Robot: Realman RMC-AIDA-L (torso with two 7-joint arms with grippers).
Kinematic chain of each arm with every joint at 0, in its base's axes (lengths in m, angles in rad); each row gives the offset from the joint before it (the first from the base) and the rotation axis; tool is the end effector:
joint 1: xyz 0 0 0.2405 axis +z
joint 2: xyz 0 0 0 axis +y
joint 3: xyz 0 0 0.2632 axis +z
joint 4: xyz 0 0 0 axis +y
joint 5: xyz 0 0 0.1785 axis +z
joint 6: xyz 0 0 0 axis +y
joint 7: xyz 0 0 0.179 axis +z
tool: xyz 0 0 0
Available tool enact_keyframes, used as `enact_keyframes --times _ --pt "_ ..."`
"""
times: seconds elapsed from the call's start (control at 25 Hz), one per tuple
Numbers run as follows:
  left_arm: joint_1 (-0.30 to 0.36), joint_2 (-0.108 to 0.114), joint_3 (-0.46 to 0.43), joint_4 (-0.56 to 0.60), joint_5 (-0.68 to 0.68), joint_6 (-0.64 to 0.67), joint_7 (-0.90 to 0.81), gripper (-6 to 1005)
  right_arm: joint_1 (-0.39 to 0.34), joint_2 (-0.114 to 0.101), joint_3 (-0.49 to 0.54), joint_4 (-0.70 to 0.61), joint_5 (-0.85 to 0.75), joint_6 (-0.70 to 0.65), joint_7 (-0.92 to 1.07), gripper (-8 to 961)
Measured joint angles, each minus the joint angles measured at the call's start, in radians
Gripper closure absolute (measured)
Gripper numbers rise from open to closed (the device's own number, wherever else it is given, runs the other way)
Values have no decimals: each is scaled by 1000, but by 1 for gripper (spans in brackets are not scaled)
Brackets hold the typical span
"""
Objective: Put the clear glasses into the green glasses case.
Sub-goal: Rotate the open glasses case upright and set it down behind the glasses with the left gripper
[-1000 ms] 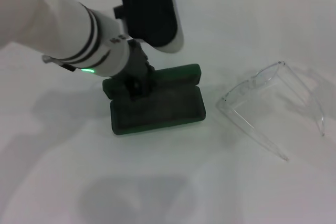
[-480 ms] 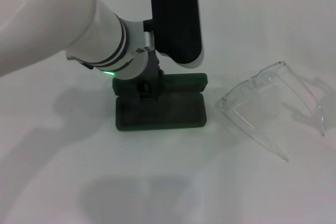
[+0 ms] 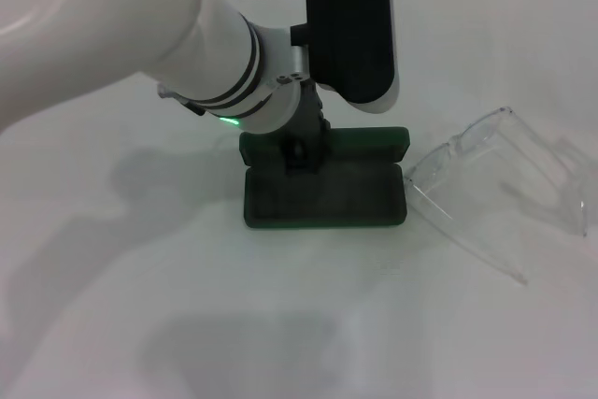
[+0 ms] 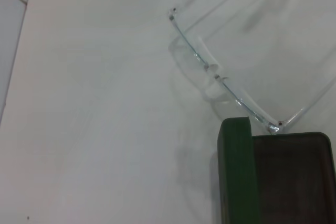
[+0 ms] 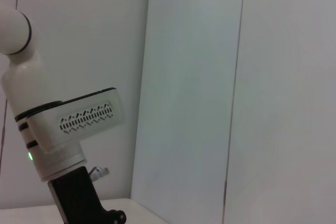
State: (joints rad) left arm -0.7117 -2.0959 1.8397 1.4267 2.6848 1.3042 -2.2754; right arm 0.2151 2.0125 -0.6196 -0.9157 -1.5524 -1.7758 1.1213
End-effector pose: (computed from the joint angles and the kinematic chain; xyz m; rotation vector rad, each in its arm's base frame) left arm -0.1326 0.3437 -0.0943 -2.7032 0.2589 0.6489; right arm 0.2585 0.2706 0.0845 -2.3185 0.1285 0.8821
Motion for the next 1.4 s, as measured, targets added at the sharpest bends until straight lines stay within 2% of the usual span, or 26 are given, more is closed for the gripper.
enact_keyframes --times 0.4,1.4 --pt "-10 -1 13 -19 -6 -63 3 790 -3 0 0 0 0 -9 0 93" --pt "5 -2 52 -11 -6 -90 -2 780 -3 0 0 0 0 -19 0 93"
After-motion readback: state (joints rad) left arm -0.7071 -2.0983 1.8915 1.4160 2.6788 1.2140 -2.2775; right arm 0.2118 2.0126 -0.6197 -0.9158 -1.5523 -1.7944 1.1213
